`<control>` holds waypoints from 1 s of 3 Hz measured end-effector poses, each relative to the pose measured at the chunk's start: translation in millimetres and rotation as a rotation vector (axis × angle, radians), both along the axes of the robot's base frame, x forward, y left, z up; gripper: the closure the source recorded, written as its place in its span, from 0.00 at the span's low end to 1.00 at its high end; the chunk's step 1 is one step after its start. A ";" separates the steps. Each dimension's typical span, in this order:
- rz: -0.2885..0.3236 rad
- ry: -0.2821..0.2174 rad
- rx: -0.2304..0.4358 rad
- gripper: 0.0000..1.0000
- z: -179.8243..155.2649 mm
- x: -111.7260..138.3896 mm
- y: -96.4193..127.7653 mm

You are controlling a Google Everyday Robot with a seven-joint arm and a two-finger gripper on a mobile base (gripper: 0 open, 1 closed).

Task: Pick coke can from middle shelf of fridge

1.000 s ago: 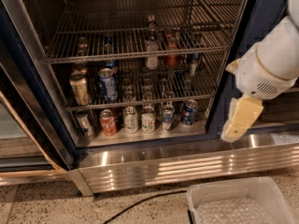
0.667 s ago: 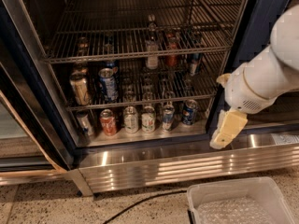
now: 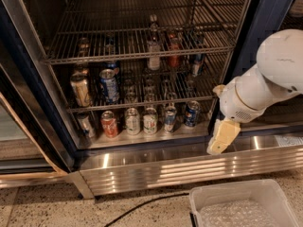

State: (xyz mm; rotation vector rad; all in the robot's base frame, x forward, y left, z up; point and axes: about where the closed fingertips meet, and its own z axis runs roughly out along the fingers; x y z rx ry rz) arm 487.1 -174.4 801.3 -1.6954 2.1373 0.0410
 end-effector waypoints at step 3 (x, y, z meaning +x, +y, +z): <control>-0.088 -0.148 0.152 0.00 -36.5 49.5 2.9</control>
Offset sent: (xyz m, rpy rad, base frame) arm 0.0629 -0.0013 -0.0381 0.1322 -0.1584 -0.1139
